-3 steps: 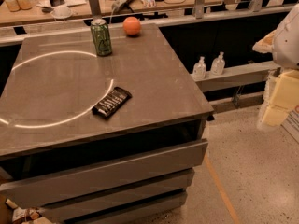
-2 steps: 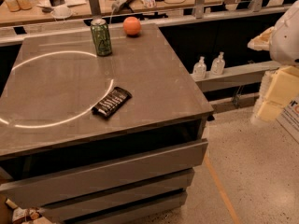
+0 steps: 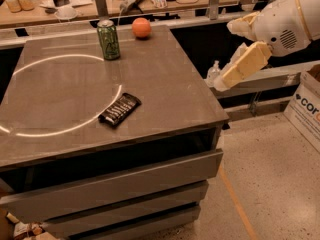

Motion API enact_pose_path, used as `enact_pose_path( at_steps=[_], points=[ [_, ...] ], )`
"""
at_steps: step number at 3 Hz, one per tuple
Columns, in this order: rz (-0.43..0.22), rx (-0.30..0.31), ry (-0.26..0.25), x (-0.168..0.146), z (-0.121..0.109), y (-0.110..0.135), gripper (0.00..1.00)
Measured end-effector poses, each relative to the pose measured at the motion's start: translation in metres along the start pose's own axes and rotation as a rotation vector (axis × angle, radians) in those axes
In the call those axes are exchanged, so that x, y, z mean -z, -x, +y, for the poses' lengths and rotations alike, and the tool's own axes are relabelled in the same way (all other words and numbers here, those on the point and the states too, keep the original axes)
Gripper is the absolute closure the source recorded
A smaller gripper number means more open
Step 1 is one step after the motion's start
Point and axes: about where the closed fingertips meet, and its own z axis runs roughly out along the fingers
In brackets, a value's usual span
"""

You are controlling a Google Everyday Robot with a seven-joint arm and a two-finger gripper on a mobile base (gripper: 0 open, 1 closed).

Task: Pick green can

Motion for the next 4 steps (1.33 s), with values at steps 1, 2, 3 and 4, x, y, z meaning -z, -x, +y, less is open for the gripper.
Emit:
enact_pose_path(
  at_steps=[1, 2, 3, 4],
  points=[
    [-0.043, -0.014, 0.028, -0.001, 0.008, 0.013, 0.0],
    [-0.037, -0.012, 0.026, -0.001, 0.008, 0.012, 0.0],
    [-0.042, -0.03, -0.024, -0.004, 0.005, 0.012, 0.0],
    [-0.111, -0.064, -0.098, -0.034, -0.016, 0.021, 0.0]
  ],
)
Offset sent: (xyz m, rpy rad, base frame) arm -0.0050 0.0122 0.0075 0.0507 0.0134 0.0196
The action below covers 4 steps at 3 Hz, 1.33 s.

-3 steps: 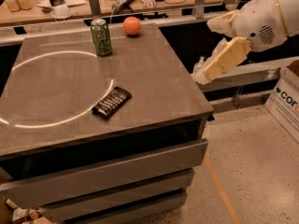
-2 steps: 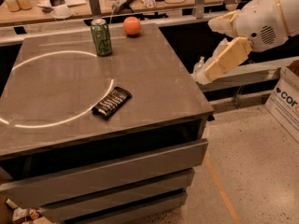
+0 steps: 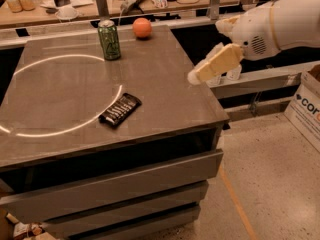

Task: Pick green can

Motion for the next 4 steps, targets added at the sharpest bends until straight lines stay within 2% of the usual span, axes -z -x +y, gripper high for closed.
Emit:
enact_pose_path(
  at_steps=[1, 2, 3, 4],
  points=[
    [-0.129, -0.046, 0.007, -0.079, -0.037, 0.0, 0.0],
    [-0.189, -0.055, 0.06, -0.137, -0.052, -0.001, 0.0],
    [-0.294, -0.009, 0.113, -0.216, -0.072, 0.018, 0.0],
    [-0.354, 0.039, 0.13, -0.259, -0.084, 0.044, 0.0]
  ],
)
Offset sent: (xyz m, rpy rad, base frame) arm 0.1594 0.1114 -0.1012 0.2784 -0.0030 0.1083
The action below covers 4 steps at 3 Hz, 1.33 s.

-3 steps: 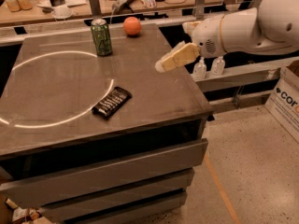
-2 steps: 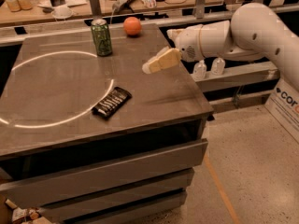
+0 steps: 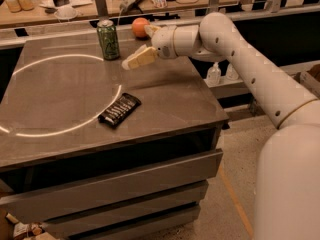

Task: Pick green can

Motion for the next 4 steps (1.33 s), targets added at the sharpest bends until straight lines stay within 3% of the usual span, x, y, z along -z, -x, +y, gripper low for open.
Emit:
enact_pose_path(
  at_steps=[1, 2, 3, 4],
  points=[
    [-0.048, 0.001, 0.031, -0.042, -0.01, 0.009, 0.0],
    [-0.048, -0.021, 0.053, -0.074, -0.019, 0.008, 0.0],
    [-0.029, -0.071, 0.059, -0.099, -0.025, 0.008, 0.15],
    [-0.024, -0.087, 0.085, -0.112, -0.026, 0.01, 0.39]
  ],
)
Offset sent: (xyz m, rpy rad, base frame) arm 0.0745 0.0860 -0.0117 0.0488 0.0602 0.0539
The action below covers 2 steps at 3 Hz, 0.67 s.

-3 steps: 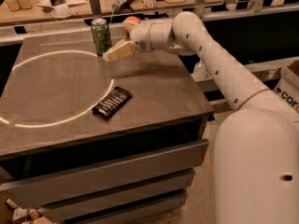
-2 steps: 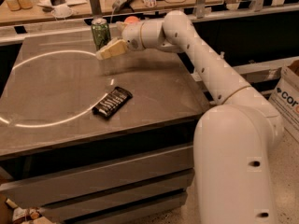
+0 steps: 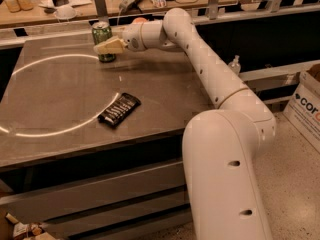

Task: Pick green can

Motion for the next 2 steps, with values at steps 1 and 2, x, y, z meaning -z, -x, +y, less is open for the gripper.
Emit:
enact_pose_path(
  at_steps=[1, 2],
  points=[
    [-0.001, 0.022, 0.041, -0.005, 0.005, 0.013, 0.7],
    [-0.003, 0.036, 0.066, 0.01, 0.014, 0.029, 0.92]
  ],
)
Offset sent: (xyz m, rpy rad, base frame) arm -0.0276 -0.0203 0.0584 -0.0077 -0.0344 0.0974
